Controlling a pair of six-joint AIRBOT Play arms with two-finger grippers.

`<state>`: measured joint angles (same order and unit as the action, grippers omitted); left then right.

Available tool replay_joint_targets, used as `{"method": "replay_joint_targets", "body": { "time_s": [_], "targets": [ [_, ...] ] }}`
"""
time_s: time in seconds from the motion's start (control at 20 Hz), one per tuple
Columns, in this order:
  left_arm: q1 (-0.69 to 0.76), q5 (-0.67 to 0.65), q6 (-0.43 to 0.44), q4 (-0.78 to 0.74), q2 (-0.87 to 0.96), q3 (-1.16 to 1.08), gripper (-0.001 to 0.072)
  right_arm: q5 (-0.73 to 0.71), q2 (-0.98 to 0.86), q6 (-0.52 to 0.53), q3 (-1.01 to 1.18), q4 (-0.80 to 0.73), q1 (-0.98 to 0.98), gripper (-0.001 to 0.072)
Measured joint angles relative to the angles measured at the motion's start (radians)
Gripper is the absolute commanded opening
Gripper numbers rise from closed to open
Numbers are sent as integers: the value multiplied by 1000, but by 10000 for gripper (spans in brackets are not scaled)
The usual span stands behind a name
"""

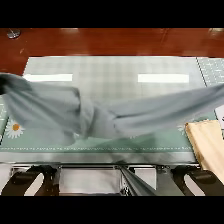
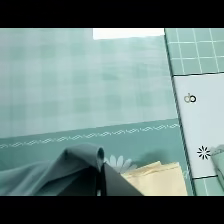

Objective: Fold the shirts.

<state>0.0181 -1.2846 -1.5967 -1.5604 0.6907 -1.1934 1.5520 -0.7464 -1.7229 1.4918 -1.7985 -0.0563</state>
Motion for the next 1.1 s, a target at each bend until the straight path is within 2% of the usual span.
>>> {"method": "replay_joint_targets", "body": {
  "time_s": [0.15,0.4,0.45,0.5,0.55,0.6,0.7,0.85,0.95,1.1],
  "targets": [
    [1,171,-43,43,145,119,20,-148,-151,-2,-45,104,118,24],
    [0,430,-68,188,449,178,30,-389,-454,62,-67,446,237,24],
    [1,481,-71,227,498,182,143,-450,-512,84,-68,539,241,24],
    [1,522,-72,264,539,182,504,-509,-568,103,-69,626,241,45],
    [1,560,-75,299,576,180,708,-555,-618,113,-69,695,240,324],
    [0,589,-79,328,608,172,706,-597,-664,120,-64,761,239,644],
    [-16,599,-76,362,656,131,706,-631,-750,129,-46,866,244,631],
    [-102,486,-43,330,691,28,706,-555,-809,177,-13,937,301,628],
    [-195,368,-18,286,702,-15,706,-449,-801,209,-10,871,360,628],
    [-338,216,3,306,723,24,705,-363,-707,160,-122,648,446,628]
  ]
}}
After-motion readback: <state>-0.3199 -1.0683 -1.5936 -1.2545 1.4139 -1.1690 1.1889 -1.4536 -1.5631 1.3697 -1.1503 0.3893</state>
